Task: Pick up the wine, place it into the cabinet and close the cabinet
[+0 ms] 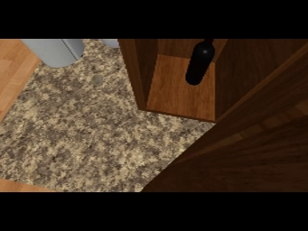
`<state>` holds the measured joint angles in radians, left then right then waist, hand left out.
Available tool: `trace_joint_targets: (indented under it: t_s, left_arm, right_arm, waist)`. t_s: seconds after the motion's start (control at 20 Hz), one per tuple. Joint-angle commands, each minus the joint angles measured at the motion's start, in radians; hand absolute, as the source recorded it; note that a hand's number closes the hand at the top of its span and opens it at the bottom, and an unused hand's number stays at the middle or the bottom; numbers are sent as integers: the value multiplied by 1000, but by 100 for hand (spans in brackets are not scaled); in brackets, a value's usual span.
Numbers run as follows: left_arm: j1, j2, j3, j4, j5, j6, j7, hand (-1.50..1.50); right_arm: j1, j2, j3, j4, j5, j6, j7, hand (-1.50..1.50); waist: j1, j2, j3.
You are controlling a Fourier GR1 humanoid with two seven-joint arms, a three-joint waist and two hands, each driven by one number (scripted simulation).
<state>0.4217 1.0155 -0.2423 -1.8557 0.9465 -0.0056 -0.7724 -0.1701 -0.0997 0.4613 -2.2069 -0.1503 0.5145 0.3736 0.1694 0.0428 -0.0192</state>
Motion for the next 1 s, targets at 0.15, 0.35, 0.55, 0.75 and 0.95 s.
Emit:
trace_joint_targets:
  t_s: [0.15,0.35,0.55,0.75,0.95]
  left_arm:
    - [-29,-8,-14,-17,1,-14,9,150]
    - [-40,1,-13,-1,-1,-23,21,150]
    - [-67,-6,-15,-14,-7,-18,22,150]
    - [-90,-6,-17,-3,-14,-27,26,150]
    - [-97,2,-12,11,-5,-47,35,150]
  right_arm:
    - [-262,97,-73,226,122,-176,30,150]
    - [-421,99,-119,359,172,-265,44,150]
    - [-572,99,-161,527,190,-327,54,150]
    - [-704,99,-221,686,166,-385,51,150]
    - [-797,100,-304,825,98,-428,36,150]
  waist:
    - [41,10,3]
    - [58,13,3]
    - [75,19,7]
    - [86,32,8]
    - [91,37,12]
